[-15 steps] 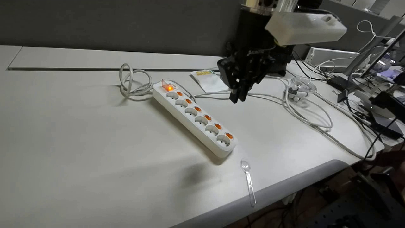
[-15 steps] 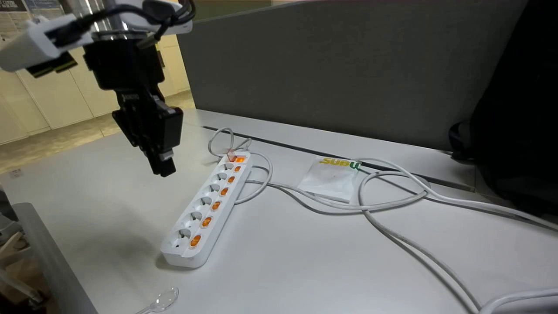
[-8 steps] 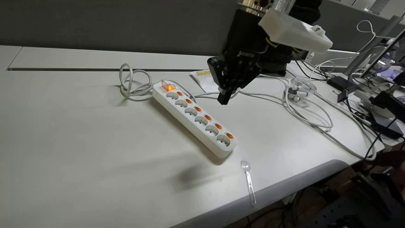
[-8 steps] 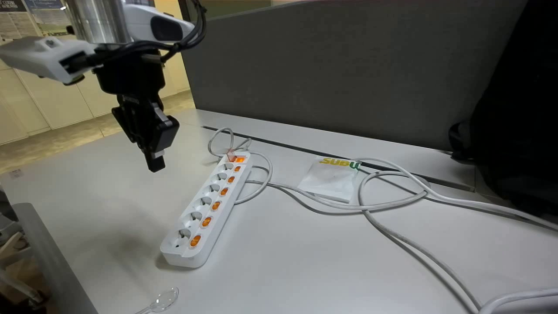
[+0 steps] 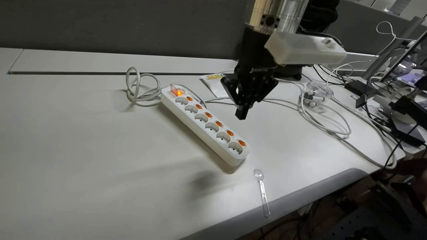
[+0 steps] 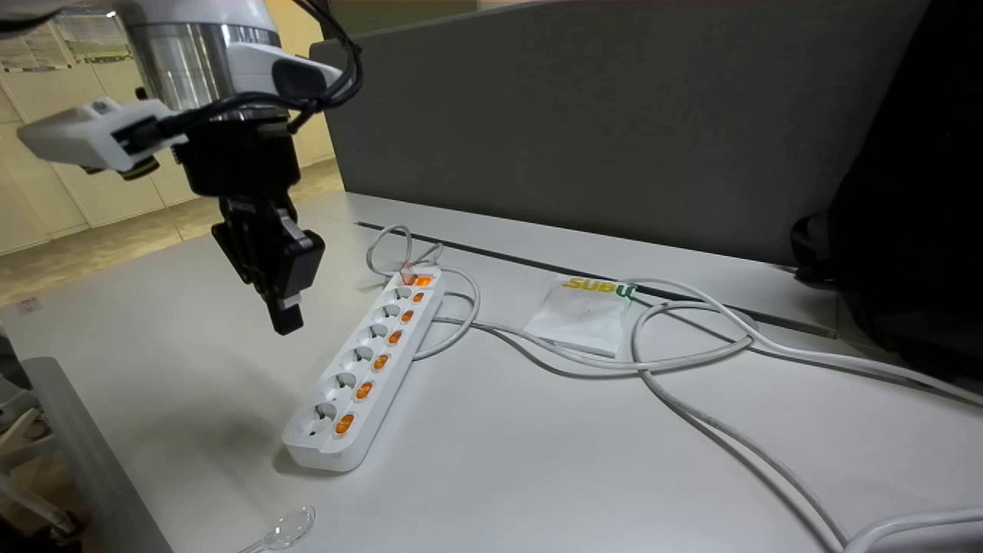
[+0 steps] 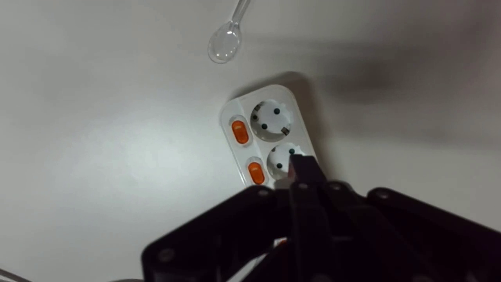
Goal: Turn on the second switch from the right on the extension cable
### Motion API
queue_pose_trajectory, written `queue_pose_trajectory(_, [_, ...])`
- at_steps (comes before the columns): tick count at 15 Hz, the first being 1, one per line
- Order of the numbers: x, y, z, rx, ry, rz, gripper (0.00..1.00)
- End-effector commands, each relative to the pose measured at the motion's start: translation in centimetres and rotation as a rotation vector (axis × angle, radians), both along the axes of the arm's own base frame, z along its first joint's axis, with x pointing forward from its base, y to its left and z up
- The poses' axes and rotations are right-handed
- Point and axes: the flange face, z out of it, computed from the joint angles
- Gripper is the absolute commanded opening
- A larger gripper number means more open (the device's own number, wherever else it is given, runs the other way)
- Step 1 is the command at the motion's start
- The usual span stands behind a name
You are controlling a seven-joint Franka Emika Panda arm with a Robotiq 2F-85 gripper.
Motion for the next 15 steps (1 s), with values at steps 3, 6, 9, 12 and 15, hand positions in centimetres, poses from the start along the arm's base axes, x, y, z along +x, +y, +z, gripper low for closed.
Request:
queue_pose_trajectory(3, [1.6, -0.3, -1.9, -0.116, 0.024, -0.086, 0.0])
queue_pose_trajectory(6, [2.2, -0.9, -2.8, -0.142, 0.024, -0.123, 0.0])
queue_pose_trajectory(9, [2.9, -1.5, -3.9, -0.146, 0.025, -0.153, 0.0])
queue_pose_trajectory(12, [3.6, -1.8, -4.9, -0.148, 0.002, -0.135, 0.0])
queue_pose_trajectory(15, [3.9, -1.9, -6.1, -0.146, -0.006, -0.121, 0.0])
